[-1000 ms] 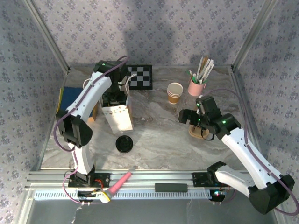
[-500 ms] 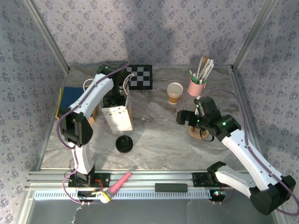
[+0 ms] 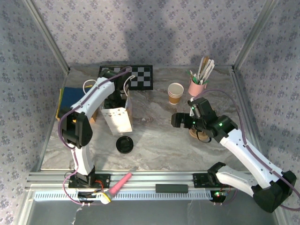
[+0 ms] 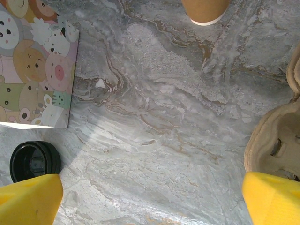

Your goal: Pack the takeout coffee

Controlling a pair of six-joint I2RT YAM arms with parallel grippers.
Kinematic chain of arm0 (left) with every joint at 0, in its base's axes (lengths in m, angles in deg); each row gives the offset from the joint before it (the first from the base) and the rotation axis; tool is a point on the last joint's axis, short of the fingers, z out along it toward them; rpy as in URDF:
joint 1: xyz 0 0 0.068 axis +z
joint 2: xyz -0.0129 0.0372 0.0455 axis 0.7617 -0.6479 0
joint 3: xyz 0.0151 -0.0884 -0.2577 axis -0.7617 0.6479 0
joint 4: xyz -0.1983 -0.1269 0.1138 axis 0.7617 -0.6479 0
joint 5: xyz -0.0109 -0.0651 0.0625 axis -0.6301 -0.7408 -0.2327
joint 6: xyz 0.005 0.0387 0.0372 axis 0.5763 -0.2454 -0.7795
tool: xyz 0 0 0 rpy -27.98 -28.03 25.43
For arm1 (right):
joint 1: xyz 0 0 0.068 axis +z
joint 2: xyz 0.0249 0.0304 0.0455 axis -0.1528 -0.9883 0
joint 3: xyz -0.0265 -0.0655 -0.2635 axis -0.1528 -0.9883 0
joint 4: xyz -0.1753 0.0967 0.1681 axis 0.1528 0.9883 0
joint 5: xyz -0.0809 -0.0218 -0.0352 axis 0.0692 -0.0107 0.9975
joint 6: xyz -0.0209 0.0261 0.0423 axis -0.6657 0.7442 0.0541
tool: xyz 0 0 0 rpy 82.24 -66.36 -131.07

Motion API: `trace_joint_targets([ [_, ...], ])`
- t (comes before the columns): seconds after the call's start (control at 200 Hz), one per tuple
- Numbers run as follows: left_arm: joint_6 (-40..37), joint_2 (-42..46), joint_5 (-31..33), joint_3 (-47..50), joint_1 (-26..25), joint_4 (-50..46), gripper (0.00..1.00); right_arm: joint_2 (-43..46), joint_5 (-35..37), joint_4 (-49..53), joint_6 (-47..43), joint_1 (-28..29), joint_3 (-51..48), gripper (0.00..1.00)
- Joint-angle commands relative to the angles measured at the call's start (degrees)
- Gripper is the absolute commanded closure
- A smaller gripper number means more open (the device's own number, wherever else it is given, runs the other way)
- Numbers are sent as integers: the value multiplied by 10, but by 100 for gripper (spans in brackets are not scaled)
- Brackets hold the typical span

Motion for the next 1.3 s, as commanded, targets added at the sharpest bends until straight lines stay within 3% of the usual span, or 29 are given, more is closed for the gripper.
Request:
trace_joint_targets([
  [0.0, 9, 15, -12, 14, 3, 6, 42, 0, 4, -1, -5, 5, 13, 0],
  [1.294, -7, 4, -35, -9, -14, 9, 42, 0, 15, 4, 5, 9, 10, 0],
])
